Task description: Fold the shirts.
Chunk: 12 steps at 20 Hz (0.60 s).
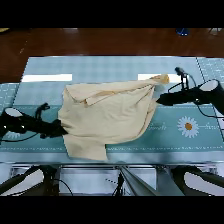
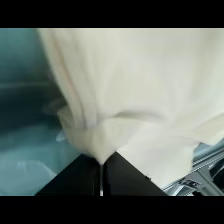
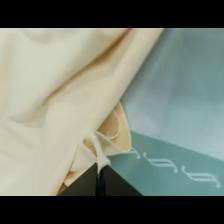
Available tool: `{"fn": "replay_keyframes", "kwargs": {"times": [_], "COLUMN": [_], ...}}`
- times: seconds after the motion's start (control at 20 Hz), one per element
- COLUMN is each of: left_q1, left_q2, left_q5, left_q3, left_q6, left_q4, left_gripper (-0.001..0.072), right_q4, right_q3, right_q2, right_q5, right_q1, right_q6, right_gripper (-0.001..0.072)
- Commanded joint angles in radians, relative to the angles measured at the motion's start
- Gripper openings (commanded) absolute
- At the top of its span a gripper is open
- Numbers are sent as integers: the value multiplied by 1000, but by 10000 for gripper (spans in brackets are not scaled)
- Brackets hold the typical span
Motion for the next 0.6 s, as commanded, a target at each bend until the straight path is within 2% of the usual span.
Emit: {"fn": "replay_keyframes", "kwargs": {"times": [0.0,0.15,0.4,0.55], "left_q1": [0,0,0,0], "left_q2": [117,296,487,513], "left_q5": [-132,-127,160,208], "left_q3": [206,563,1175,1416], "left_q6": [0,-16,-65,-108], "left_q4": [-50,-154,-185,-138], "left_gripper": [25,25,25,25], "right_q4": [6,-21,-215,-340], "right_q3": [105,272,595,797], "right_q2": [151,309,528,602], "right_q5": [-5,-43,-146,-153], "right_q1": [-1,-1,-1,-1], "right_q6": [-7,73,291,394], "right_gripper": [21,21,20,20]}}
